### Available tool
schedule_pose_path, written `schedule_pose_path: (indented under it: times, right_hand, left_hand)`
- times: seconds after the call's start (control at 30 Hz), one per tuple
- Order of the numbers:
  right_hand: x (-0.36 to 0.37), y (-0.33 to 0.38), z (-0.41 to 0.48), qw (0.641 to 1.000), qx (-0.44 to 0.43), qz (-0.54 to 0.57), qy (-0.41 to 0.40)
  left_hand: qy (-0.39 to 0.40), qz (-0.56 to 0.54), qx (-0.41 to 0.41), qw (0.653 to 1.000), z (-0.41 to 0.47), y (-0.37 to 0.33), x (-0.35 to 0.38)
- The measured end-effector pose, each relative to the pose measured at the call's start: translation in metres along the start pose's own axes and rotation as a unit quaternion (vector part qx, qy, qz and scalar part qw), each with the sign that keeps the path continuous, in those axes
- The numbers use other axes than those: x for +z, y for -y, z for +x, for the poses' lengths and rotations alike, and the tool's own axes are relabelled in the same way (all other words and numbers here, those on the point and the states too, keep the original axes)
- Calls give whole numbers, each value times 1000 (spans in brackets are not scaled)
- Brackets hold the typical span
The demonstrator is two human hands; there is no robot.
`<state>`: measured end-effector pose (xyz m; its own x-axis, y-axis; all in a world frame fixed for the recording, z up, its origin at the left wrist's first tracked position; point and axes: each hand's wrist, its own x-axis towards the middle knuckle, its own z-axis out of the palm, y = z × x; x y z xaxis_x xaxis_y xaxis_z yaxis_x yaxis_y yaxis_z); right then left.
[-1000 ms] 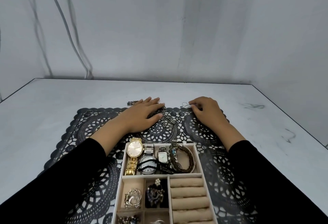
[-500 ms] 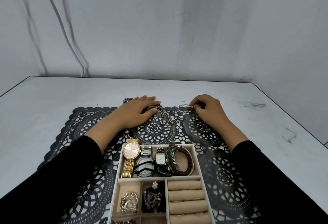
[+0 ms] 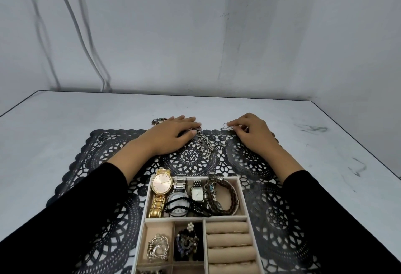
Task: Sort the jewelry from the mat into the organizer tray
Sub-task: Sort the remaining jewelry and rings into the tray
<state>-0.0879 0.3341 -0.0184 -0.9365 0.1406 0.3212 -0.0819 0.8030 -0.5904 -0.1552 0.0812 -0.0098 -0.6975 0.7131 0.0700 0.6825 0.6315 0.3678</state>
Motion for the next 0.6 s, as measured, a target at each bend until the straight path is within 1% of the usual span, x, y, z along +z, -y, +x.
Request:
schedule_pose_path:
  times: [0.1, 0.23, 0.3, 0.4, 0.6]
  right_hand:
    - [0, -1, -1, 1000, -2, 5, 0]
    - [-3, -1, -2, 1000, -5, 18, -9]
    - [-6, -3, -3, 999, -2, 32, -6]
    - [-12, -5, -5, 999, 4, 37, 11]
    - [-15, -8, -7, 998, 5, 53, 16]
  left_hand:
    - [0, 4, 10, 1000, 5, -3, 2]
    - [-62, -32, 20, 997, 6, -1, 1]
    - [-81, -44, 22, 996, 6, 1, 1]
    - [-76, -44, 21, 996, 5, 2, 2]
    - [-59, -28, 24, 998, 9, -4, 2]
